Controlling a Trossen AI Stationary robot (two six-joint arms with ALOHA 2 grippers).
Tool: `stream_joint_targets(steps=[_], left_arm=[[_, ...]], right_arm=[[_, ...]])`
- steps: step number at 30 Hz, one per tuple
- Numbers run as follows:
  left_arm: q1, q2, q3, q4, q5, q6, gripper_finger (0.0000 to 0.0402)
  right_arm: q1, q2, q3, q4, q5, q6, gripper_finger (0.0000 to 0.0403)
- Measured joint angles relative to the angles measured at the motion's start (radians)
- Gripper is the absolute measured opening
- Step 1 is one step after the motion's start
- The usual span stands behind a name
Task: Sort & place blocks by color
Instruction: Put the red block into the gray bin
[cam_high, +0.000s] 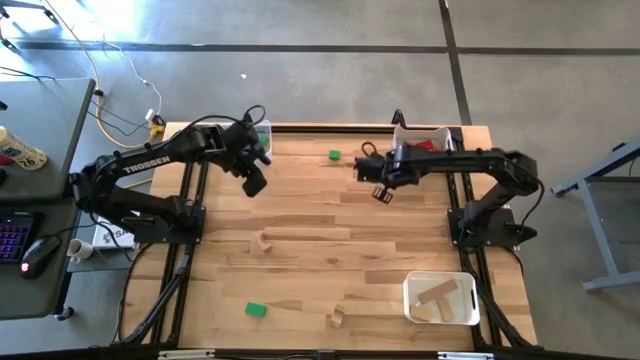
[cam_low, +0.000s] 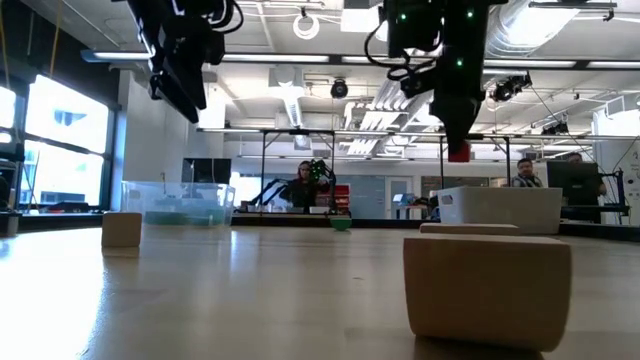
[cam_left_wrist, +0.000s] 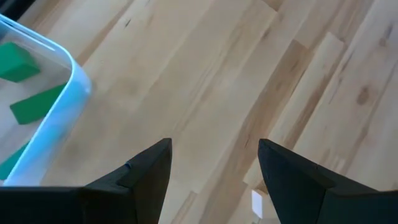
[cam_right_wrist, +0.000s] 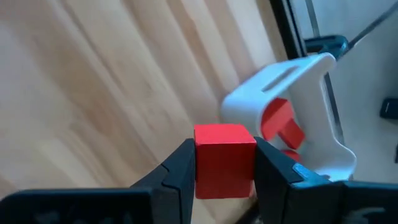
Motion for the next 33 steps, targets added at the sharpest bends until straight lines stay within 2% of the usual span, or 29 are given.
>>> stream_joint_targets(steps=[9, 13, 19, 26, 33], left_arm=[[-0.047, 0.0, 0.0, -0.001, -0.008, -0.121, 0.0227], [-0.076, 0.0, 0.0, -0.016, -0.008, -0.171, 0.0227], [-0.128, 0.0, 0.0, -0.032, -0.007, -0.214, 0.0227], [-0.166, 0.001, 0.0, -0.03, -0.007, -0.271, 0.0227], [-0.206, 0.001, 0.0, -0.039, 0.019, -0.326, 0.0227]], right_arm=[[-0.151, -0.017, 0.0, -0.002, -0.004, -0.117, 0.0101], [-0.226, -0.017, 0.0, -0.001, 0.005, -0.122, 0.0101], [-0.348, -0.026, 0.0, 0.014, -0.029, -0.163, 0.0101], [-0.495, -0.027, 0.0, 0.042, -0.121, -0.225, 0.0101], [-0.615, -0.027, 0.0, 0.05, -0.146, -0.253, 0.0101]])
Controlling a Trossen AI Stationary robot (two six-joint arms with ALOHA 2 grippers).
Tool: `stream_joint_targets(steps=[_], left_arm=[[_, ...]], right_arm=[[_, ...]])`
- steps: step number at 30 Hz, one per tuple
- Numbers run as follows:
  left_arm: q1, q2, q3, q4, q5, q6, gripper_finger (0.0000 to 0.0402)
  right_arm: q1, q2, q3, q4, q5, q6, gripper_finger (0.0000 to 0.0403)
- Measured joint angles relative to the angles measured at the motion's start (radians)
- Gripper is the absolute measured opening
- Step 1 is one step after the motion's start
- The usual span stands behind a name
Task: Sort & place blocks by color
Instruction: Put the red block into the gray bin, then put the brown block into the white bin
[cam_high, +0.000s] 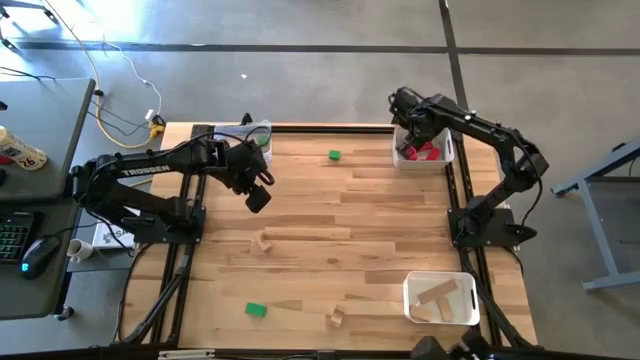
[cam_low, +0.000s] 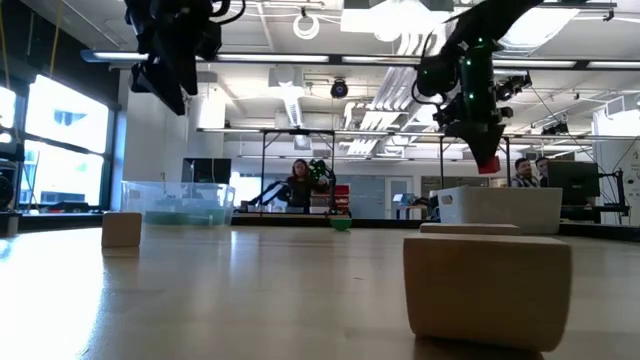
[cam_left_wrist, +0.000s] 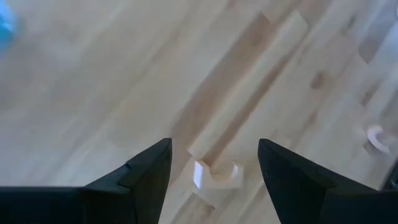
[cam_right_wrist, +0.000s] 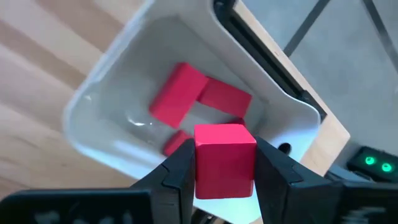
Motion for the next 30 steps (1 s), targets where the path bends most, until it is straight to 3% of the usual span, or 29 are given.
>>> stream_joint_targets(steps=[4, 10, 20, 25, 30], left_arm=[[-0.037, 0.0, 0.0, -0.01, 0.033, -0.002, 0.0227], [-0.099, 0.0, 0.0, -0.02, 0.032, -0.014, 0.0227], [-0.21, 0.0, 0.0, -0.041, -0.028, -0.094, 0.0227], [-0.255, 0.0, 0.0, -0.04, -0.036, 0.0, 0.0227], [-0.287, 0.0, 0.0, -0.039, -0.039, 0.212, 0.0225]], right_arm=[[-0.051, 0.0, 0.0, 0.001, -0.002, -0.017, 0.0105], [-0.118, 0.0, 0.0, 0.003, -0.053, -0.051, 0.0141], [-0.156, 0.0, 0.0, 0.01, -0.043, -0.122, 0.0185], [-0.155, 0.0, 0.0, 0.026, -0.049, -0.155, 0.0221], [-0.155, 0.0, 0.0, 0.027, -0.053, -0.149, 0.0237]])
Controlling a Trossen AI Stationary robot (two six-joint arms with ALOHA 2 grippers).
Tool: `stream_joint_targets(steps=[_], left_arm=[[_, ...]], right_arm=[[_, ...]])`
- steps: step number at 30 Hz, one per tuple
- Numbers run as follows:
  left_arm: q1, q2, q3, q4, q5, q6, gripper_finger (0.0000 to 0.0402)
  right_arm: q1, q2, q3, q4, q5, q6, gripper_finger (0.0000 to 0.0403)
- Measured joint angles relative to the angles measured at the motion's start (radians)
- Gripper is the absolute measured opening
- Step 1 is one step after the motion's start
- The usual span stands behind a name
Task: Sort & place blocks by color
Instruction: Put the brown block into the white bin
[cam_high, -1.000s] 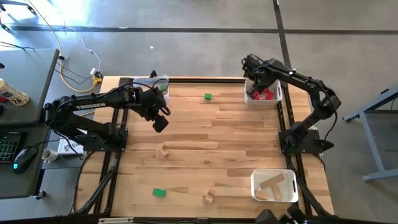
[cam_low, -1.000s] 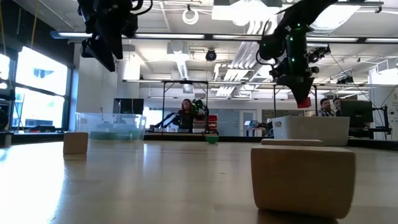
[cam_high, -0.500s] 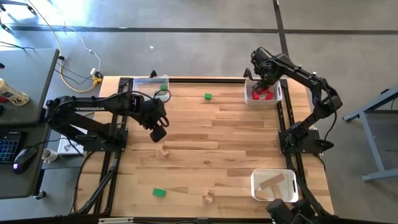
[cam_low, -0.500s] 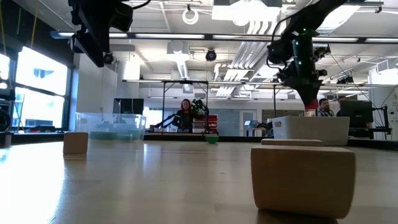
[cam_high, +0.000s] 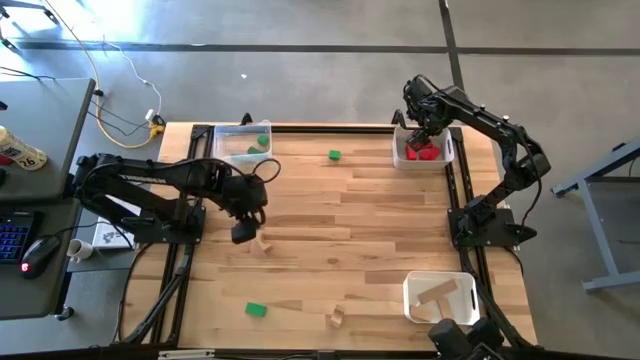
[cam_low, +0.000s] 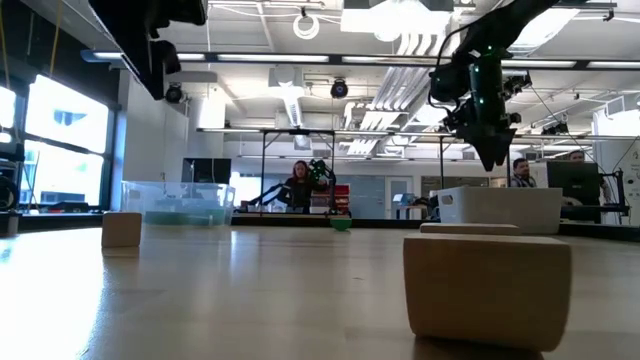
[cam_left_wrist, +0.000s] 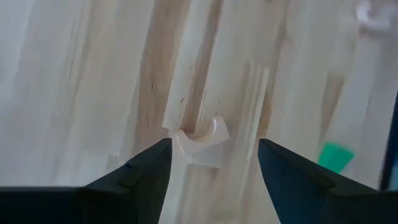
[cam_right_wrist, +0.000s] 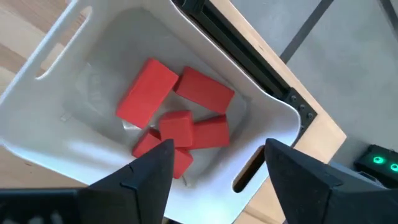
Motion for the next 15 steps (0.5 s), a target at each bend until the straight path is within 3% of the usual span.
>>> stream_joint_targets(steps=[8, 15], left_arm=[[-0.029, 0.006, 0.0, 0.004, -0.118, 0.373, 0.0222], [-0.036, 0.115, 0.001, 0.006, -0.055, 0.505, 0.0222]], right_arm=[[0.01, -0.019, 0.0, 0.001, -0.129, 0.067, 0.0238], [0.085, -0.135, 0.001, 0.015, -0.214, 0.204, 0.0238]])
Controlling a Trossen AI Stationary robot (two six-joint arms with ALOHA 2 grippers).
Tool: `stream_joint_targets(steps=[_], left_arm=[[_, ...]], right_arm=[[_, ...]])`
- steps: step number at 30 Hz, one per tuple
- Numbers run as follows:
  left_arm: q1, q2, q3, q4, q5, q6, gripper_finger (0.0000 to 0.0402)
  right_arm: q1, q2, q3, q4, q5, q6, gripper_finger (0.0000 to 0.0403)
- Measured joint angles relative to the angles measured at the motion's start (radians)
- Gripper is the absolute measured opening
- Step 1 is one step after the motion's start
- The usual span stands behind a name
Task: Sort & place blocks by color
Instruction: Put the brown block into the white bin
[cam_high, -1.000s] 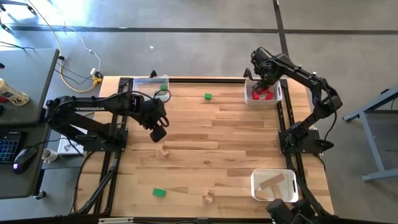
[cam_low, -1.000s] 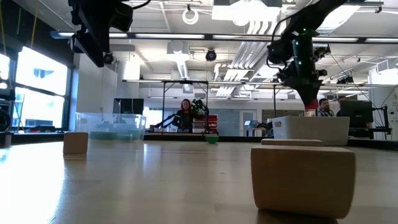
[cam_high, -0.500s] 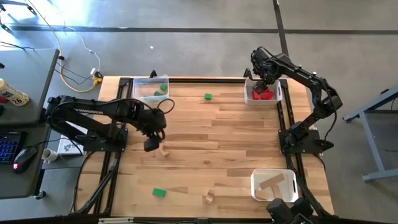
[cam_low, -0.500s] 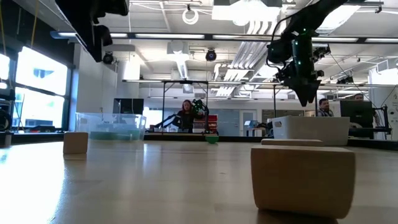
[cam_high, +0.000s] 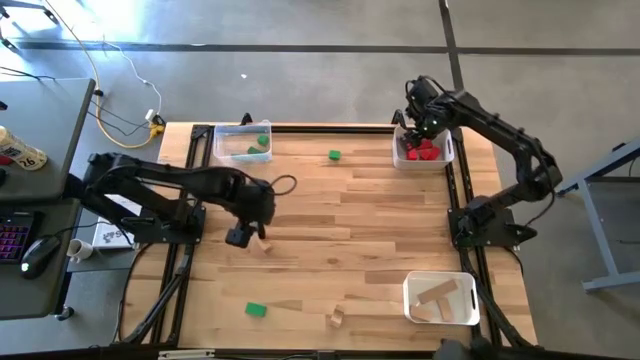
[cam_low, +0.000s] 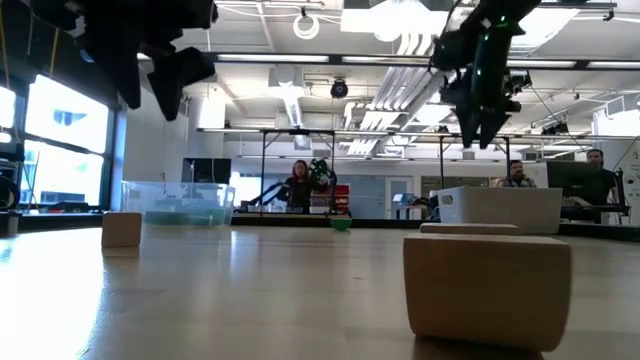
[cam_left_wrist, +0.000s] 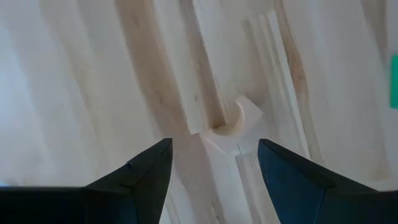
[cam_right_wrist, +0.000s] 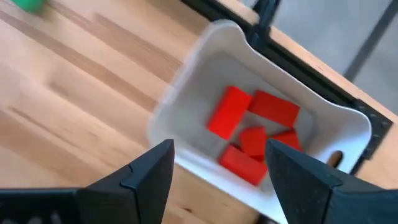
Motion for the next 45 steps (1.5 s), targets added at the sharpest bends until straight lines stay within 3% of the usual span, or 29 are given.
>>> stream_joint_targets(steps=[12, 23, 40, 45], left_arm=[[-0.056, 0.162, 0.0, -0.001, 0.005, 0.217, 0.0222], [-0.061, 0.283, 0.0, -0.001, 0.004, 0.32, 0.0222], [-0.134, 0.462, 0.0, 0.055, 0.002, 0.289, 0.0174], [-0.135, 0.482, -0.001, 0.084, -0.075, 0.235, 0.0157]], right_arm=[[0.163, -0.198, 0.001, 0.012, -0.005, 0.248, 0.0238], [0.302, -0.231, 0.001, 0.017, 0.003, 0.395, 0.0238], [0.384, -0.231, 0.001, 0.017, 0.064, 0.45, 0.0238], [0.384, -0.231, 0.001, 0.017, 0.064, 0.455, 0.0238]])
